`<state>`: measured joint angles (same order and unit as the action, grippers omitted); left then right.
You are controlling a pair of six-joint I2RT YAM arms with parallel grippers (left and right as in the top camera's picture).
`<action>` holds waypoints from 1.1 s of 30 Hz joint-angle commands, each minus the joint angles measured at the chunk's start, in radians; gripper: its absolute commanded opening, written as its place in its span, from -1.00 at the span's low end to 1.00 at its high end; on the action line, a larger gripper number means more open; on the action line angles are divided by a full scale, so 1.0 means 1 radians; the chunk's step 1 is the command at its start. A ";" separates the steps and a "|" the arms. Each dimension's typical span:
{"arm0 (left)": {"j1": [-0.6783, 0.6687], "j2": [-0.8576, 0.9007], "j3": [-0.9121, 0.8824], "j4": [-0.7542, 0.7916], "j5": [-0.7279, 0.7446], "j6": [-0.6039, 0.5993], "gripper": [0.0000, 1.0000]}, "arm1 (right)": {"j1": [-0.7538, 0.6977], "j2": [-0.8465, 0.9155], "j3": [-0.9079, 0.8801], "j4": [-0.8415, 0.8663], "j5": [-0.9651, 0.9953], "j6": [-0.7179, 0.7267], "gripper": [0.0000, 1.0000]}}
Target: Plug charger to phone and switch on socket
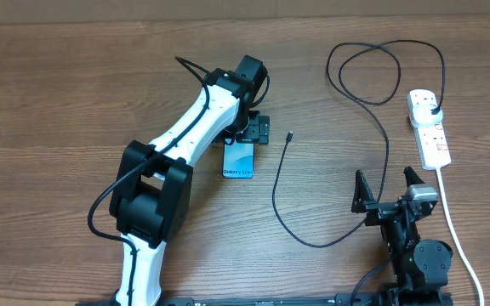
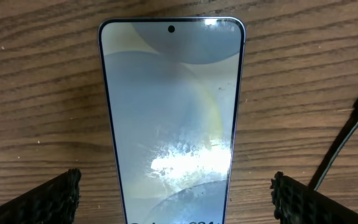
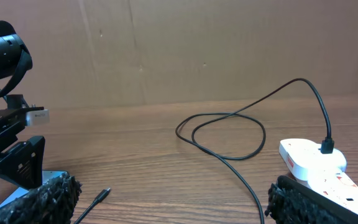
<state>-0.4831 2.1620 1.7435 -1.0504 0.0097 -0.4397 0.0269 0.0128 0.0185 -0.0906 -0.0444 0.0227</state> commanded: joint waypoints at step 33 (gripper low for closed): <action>0.000 0.010 -0.068 0.089 -0.043 -0.010 1.00 | -0.001 -0.010 -0.010 0.006 0.006 -0.005 1.00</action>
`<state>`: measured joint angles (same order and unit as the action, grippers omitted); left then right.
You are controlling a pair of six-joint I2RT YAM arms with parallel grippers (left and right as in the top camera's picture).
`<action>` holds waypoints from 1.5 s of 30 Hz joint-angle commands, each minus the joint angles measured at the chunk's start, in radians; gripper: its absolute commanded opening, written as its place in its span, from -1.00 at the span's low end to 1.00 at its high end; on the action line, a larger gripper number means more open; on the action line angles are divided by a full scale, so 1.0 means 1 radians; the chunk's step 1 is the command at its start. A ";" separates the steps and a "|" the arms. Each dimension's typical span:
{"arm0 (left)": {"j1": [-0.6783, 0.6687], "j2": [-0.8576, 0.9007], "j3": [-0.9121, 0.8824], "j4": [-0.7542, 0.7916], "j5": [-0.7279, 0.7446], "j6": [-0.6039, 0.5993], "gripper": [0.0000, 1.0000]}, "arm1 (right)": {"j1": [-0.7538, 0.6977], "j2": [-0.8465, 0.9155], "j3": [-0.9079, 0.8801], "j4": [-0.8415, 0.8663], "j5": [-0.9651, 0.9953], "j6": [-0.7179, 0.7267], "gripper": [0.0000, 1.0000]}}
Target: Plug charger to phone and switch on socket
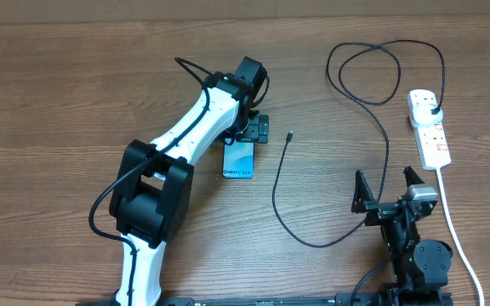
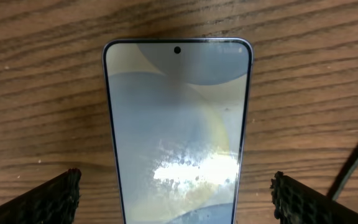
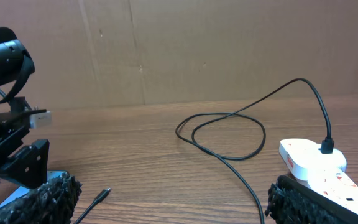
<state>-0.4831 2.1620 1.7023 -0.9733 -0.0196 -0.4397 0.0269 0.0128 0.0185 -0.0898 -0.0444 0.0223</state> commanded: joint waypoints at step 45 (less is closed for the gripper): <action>0.010 0.156 -0.050 0.037 0.013 -0.011 0.74 | -0.001 -0.009 -0.010 0.006 0.006 -0.005 1.00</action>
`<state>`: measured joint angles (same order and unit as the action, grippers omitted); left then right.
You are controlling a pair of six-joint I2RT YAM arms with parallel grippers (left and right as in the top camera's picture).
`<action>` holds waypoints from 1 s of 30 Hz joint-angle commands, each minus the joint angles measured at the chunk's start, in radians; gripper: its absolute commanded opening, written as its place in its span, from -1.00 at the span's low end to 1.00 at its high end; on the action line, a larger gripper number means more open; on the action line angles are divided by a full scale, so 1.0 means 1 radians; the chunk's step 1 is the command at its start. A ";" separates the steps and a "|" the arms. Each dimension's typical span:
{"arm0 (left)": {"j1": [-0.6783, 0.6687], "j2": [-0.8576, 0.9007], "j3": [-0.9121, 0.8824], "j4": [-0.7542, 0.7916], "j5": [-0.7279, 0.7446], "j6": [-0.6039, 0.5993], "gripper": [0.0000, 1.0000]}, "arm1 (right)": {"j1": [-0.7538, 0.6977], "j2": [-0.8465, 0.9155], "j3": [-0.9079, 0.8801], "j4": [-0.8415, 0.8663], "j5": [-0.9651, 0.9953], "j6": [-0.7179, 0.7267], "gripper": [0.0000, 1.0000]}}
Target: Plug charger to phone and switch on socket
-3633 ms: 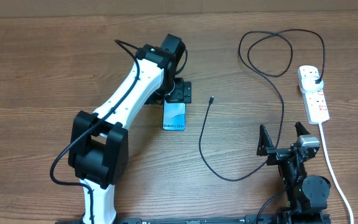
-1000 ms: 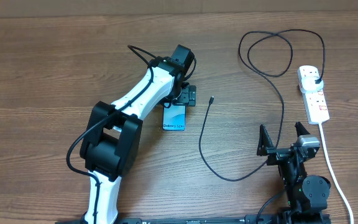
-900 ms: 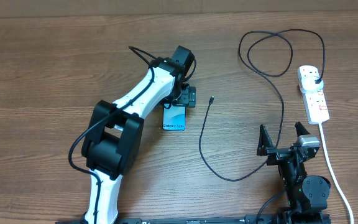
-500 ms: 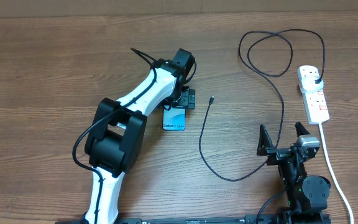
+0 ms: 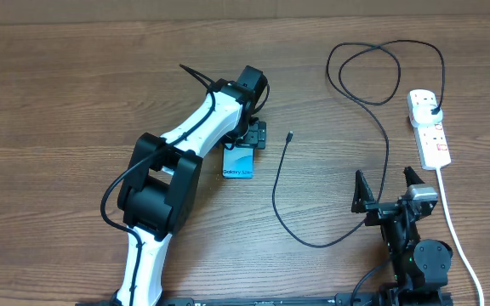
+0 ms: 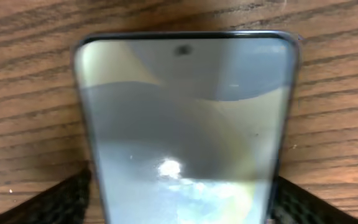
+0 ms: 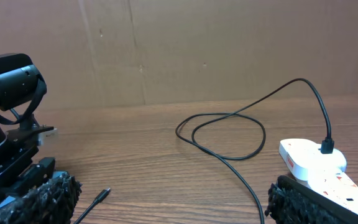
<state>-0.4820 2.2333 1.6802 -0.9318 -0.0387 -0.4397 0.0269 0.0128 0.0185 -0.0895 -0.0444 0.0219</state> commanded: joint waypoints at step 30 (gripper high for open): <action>0.008 0.084 -0.027 -0.054 0.065 -0.040 0.81 | -0.001 -0.009 -0.010 0.006 0.006 -0.005 1.00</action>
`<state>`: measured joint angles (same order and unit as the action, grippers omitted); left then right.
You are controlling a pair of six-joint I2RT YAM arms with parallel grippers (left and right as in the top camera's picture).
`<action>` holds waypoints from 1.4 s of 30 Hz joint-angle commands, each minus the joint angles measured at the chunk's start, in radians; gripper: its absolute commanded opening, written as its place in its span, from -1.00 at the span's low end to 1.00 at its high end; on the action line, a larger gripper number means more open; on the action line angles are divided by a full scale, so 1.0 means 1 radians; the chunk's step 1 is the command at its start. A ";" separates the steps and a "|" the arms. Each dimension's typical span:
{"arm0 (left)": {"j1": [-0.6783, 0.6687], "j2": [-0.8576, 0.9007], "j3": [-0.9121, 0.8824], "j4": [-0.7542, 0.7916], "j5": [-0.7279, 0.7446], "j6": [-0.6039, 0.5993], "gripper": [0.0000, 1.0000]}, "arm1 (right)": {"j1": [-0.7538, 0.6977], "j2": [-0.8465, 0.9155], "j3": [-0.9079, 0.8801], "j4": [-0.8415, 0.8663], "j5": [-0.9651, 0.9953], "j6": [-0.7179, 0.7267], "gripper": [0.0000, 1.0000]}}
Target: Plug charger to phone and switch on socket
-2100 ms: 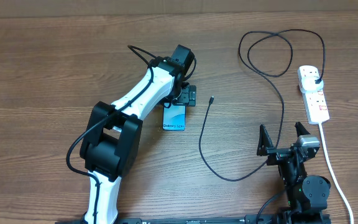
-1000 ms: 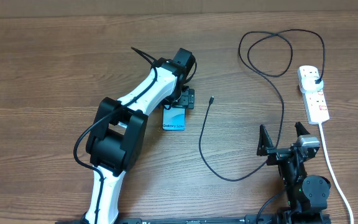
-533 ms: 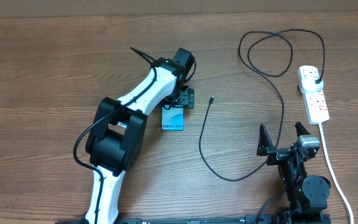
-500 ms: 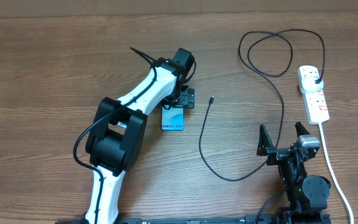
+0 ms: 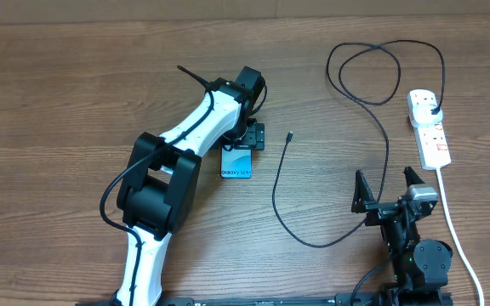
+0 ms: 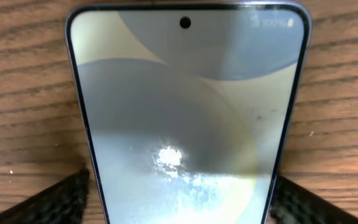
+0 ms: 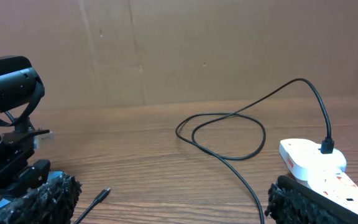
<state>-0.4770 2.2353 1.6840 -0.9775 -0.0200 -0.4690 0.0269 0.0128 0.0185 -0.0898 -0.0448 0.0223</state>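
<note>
A phone [image 5: 237,161] lies face up on the wooden table, its screen lit [image 6: 185,112]. My left gripper [image 5: 243,141] is down over its far end. The pads [image 6: 73,196] press against both long edges, so the left gripper [image 6: 180,193] is shut on the phone. The black charger cable [image 5: 388,136] runs from the white power strip [image 5: 430,129] to its free plug tip [image 5: 289,135], which lies right of the phone. My right gripper [image 5: 387,183] stands open near the front edge, beside the strip [image 7: 316,165], with the plug tip [image 7: 102,195] between its fingers' view.
The cable makes a loop [image 5: 368,72] at the back right. A white lead [image 5: 458,229] runs from the strip toward the front edge. A brown cardboard wall [image 7: 179,50] stands behind the table.
The left gripper has come slightly further down the phone, and the phone has shifted a little to the left under it. The right arm, cable and strip are unchanged.
The left gripper hung open above the phone, its pads well clear of the edges. It stayed so, a little further back, then stood much lower with the phone filling the gap. Now its pads are on the phone's sides. The right gripper has stayed open and still.
</note>
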 commanded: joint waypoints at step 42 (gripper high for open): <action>0.003 0.082 -0.031 -0.021 0.047 -0.011 0.71 | -0.001 -0.009 -0.010 0.006 0.006 -0.005 1.00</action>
<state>-0.4770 2.2353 1.6844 -0.9844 -0.0189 -0.4694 0.0269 0.0128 0.0185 -0.0898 -0.0444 0.0219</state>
